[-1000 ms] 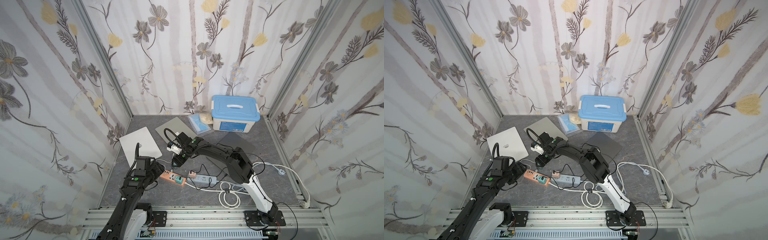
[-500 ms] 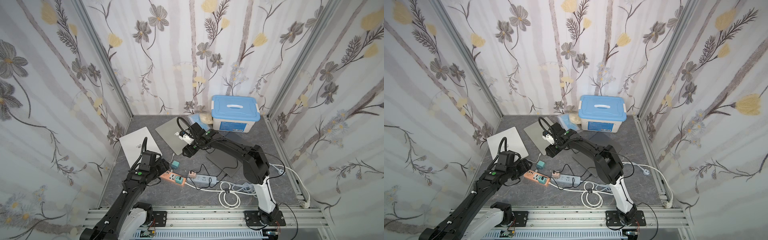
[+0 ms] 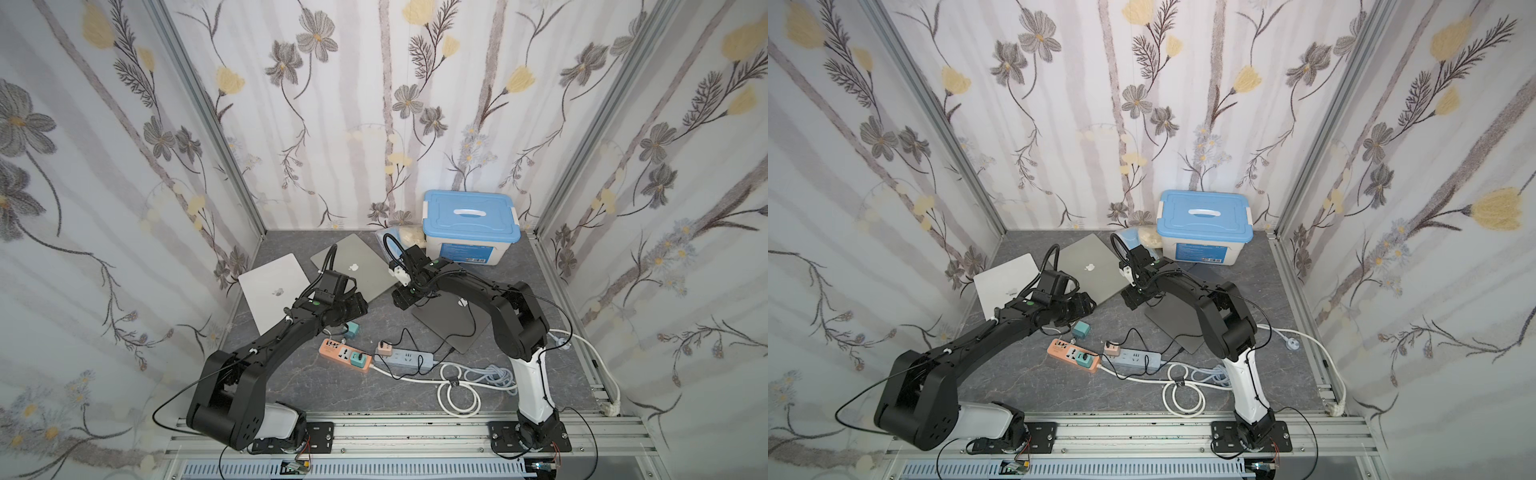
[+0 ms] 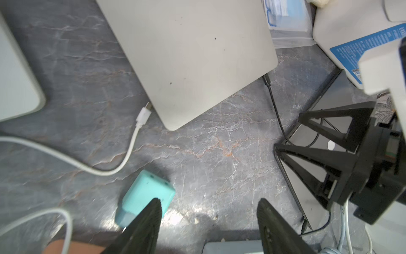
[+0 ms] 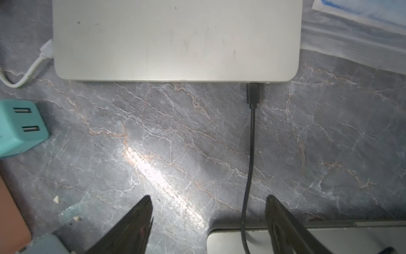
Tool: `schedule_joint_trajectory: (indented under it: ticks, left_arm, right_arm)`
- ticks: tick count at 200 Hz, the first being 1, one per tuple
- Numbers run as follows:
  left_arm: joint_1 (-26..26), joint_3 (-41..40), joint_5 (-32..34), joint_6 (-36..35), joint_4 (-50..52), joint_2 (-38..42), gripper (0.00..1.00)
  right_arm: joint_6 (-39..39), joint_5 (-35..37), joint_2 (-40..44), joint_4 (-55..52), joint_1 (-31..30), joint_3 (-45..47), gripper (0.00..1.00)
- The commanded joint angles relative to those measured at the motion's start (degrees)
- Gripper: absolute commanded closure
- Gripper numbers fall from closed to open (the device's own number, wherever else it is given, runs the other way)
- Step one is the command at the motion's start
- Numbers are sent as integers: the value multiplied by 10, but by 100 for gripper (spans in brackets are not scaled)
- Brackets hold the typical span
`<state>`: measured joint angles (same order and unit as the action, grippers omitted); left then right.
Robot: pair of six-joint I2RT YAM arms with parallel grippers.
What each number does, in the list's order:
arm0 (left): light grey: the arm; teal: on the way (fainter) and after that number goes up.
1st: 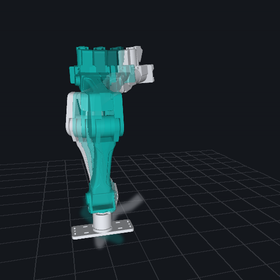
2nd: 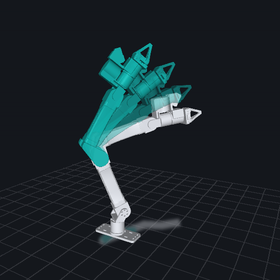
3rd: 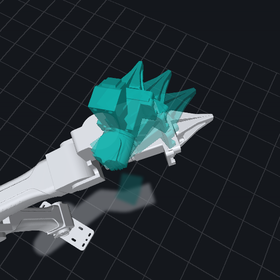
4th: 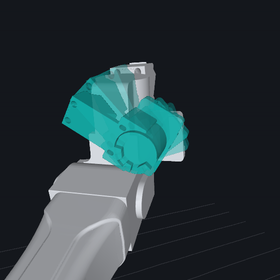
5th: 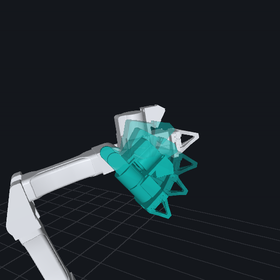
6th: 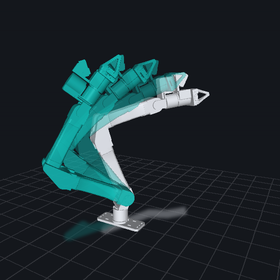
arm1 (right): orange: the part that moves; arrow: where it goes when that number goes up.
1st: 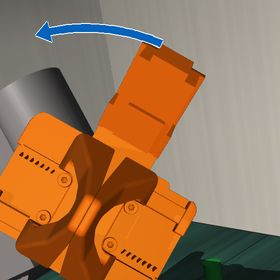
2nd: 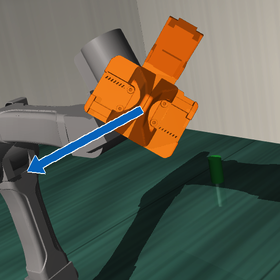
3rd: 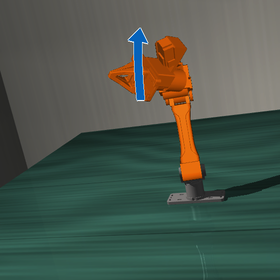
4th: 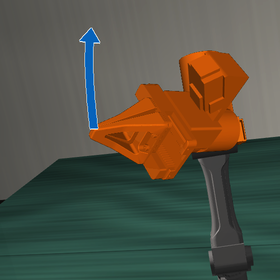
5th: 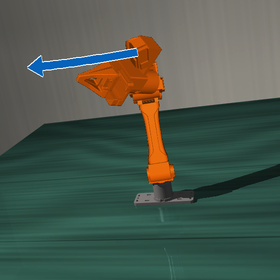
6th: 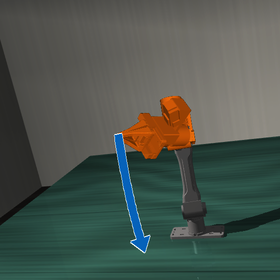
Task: Unplug the laptop charger
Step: Remove the charging cable from the laptop.
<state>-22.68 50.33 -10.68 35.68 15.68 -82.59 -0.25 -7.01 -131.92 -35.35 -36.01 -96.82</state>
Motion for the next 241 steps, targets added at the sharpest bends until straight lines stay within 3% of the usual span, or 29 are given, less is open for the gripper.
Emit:
schedule_joint_trajectory:
  ticks: [1, 71, 138, 168, 241]
  left_arm:
    - [-6, 34, 13, -22, -38, -52, 28]
    - [-8, 128, -24, -19, -55, -198, 27]
    - [-25, 145, -40, 3, -74, -253, 24]
    - [-26, 145, -34, 13, -83, -270, 24]
    - [-26, 145, -21, 16, -85, -280, 24]
  right_arm:
    - [11, 38, -15, 35, 5, -18, 19]
    - [6, 32, -68, 35, 31, -74, 23]
    - [-1, 7, -100, 35, 36, -98, 49]
    - [-1, 1, -109, 33, 37, -104, 54]
    - [-1, -6, -117, 25, 37, -102, 77]
